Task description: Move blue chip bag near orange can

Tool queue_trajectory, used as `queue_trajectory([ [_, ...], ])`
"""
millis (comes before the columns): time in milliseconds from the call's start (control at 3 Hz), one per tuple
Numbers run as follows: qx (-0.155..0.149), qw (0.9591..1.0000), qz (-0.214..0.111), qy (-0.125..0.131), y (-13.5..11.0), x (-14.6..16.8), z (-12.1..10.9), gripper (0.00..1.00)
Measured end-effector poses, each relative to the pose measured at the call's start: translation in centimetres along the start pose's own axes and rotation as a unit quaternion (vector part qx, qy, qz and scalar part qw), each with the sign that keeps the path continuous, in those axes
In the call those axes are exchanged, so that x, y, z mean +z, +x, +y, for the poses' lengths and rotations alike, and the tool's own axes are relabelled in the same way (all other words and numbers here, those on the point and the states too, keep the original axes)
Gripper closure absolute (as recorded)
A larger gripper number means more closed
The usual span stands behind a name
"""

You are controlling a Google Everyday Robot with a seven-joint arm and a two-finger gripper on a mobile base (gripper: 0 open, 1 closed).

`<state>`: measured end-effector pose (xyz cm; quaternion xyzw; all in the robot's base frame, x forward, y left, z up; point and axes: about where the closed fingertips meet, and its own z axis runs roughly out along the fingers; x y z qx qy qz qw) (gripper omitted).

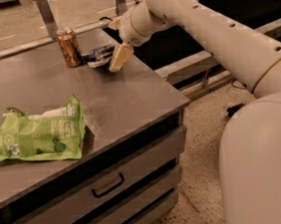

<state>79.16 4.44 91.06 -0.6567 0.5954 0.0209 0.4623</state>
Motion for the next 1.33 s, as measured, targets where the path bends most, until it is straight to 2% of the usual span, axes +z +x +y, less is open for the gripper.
queue_trajectory([
  [333, 0.006, 0.9999, -0.004, -0.010, 0.1, -0.6, 0.3, 0.00],
  [667, 0.012, 0.9995, -0.013, -0.024, 1.4, -2.5, 1.1, 0.00],
  [1000, 0.001, 0.9967, -0.046, -0.066, 3.4, -4.6, 3.3, 0.00],
  [1333, 0.003, 0.9968, -0.046, -0.065, 3.3, -4.5, 3.2, 0.00],
])
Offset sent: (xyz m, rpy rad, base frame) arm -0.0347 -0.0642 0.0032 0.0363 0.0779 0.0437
